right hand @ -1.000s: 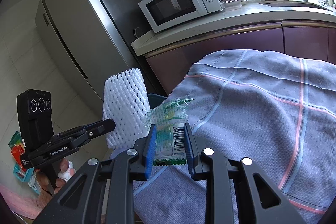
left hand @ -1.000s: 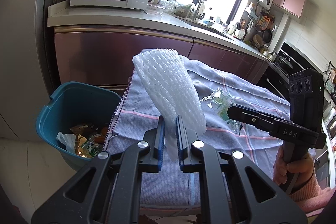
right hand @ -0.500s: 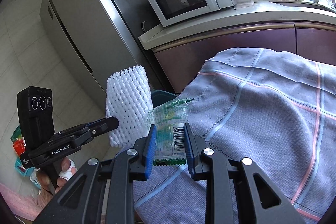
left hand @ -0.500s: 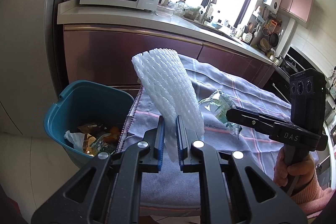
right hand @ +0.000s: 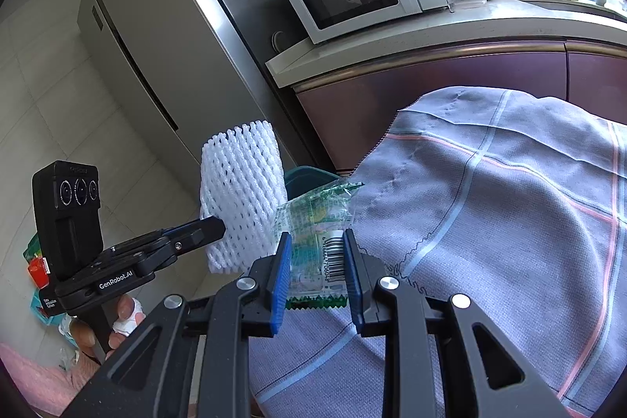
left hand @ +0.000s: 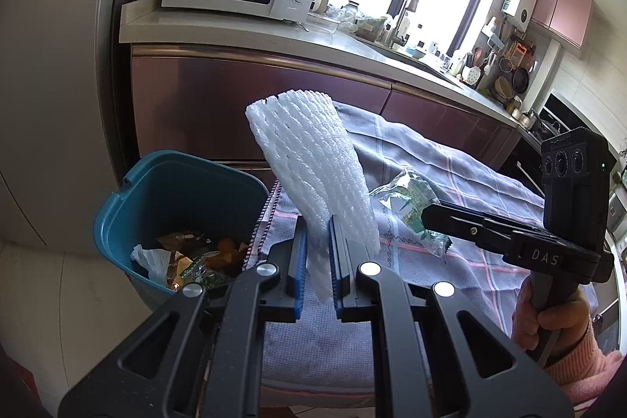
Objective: Collect trash
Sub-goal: 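Carry the foam net and green packet with both tools over the teal bin, then lower both tools into the bin and open them to drop net and packet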
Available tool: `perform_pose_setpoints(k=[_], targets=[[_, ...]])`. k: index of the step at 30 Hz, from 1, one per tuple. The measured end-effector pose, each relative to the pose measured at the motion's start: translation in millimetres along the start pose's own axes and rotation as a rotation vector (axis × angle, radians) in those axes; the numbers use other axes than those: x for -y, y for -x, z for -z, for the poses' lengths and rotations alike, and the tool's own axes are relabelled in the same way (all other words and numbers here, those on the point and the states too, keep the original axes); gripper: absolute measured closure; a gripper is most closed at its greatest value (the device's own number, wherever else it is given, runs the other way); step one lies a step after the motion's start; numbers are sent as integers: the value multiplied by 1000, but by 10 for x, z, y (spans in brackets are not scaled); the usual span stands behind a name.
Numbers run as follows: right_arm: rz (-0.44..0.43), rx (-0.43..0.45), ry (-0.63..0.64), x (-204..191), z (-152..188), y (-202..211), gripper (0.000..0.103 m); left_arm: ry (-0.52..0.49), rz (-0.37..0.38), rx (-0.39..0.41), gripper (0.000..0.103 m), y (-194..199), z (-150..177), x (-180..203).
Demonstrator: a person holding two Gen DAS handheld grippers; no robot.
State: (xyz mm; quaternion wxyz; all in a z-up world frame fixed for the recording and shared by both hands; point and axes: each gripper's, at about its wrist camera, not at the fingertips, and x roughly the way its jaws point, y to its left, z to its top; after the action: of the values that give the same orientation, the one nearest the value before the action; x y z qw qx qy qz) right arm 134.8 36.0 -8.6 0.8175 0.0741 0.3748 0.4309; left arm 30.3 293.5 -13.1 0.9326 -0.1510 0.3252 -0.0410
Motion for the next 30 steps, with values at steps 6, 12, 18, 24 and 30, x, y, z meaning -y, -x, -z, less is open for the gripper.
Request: perform_pose_setpoints(k=[6, 12, 18, 24, 30], targets=[[-11, -14, 7, -42, -36, -108, 79, 13, -18, 4, 92, 4, -17, -82], [-21, -25, 13, -78, -63, -200, 79, 21, -33, 7, 92, 4, -23, -133], [-29, -35, 17, -93, -79, -242, 79, 26, -42, 12, 92, 19, -32, -169], [-31, -41, 21, -110, -95, -283, 79, 28, -50, 13, 92, 26, -28, -186], [-31, -47, 30, -136, -121, -322, 79, 34, -61, 16, 92, 31, -57, -235]])
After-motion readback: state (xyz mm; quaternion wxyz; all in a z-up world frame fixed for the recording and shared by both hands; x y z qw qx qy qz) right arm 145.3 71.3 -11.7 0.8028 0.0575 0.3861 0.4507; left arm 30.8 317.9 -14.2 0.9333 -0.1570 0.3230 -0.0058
